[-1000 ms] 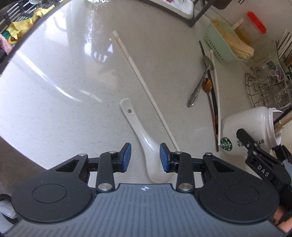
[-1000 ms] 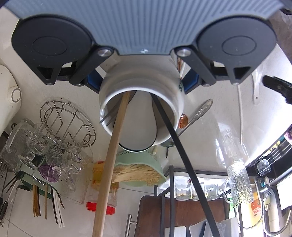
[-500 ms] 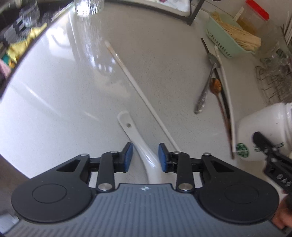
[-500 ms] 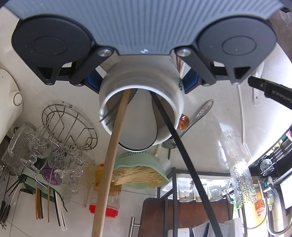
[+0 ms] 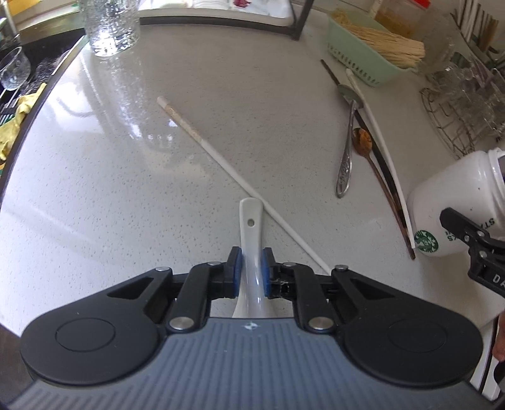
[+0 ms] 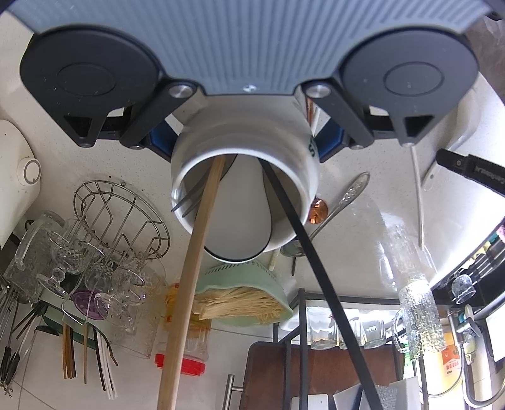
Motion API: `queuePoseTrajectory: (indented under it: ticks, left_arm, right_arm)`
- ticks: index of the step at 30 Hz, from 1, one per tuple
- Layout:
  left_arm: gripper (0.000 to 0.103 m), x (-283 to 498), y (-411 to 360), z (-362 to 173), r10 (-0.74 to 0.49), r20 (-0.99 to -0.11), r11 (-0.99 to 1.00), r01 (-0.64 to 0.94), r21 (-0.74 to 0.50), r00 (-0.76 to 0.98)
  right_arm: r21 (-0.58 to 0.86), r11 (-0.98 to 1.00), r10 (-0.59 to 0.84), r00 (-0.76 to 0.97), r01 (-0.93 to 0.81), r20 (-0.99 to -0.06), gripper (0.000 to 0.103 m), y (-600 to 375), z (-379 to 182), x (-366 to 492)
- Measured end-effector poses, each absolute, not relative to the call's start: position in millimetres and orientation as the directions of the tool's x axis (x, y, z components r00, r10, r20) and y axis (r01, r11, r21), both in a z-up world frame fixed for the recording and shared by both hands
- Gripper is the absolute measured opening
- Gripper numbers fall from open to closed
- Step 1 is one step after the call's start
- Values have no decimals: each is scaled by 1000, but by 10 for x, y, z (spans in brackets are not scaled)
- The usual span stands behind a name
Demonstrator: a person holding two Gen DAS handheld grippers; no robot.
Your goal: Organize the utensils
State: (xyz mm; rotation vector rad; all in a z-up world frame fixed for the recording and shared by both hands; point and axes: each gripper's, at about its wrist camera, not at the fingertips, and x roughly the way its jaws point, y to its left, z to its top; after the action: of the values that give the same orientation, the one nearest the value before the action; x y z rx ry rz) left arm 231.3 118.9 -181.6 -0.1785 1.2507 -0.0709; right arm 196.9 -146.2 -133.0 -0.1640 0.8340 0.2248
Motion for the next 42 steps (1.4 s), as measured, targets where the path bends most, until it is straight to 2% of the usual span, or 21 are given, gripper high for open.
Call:
queuePoseTrajectory:
  ticks: [13,21,31,33,34,42]
  left_arm:
    - [15,2323,1144,-1577,-231,-894,968,-3,-252,383]
    - [14,2264,882,-1292,-295,-853,955,97,-281,431]
    - [13,2163,716,-1228,-344,-834,939,138,-315,432]
    - [9,2153,689,-1202,-349,-830,937,149,-316,436]
    - [1,2150,680,-1188,-355,-828,935,156,-319,433]
    - [0,2140,614,-1251,-361,-834,933,165,-321,417]
  right_arm:
    - [-65,964,125,653,-258,-747,92,-1454,-1334,1969]
    - [-66,965,120,652,-254,-749,92,-1449,-1336,1981]
    - [-69,963,123,655,-259,-746,92,-1455,-1340,1974]
    - [-69,963,123,656,-259,-745,92,-1456,-1340,1970]
    - [-69,963,123,656,-259,-744,92,-1456,-1340,1969]
    - [-68,963,127,659,-262,-741,92,-1457,-1340,1969]
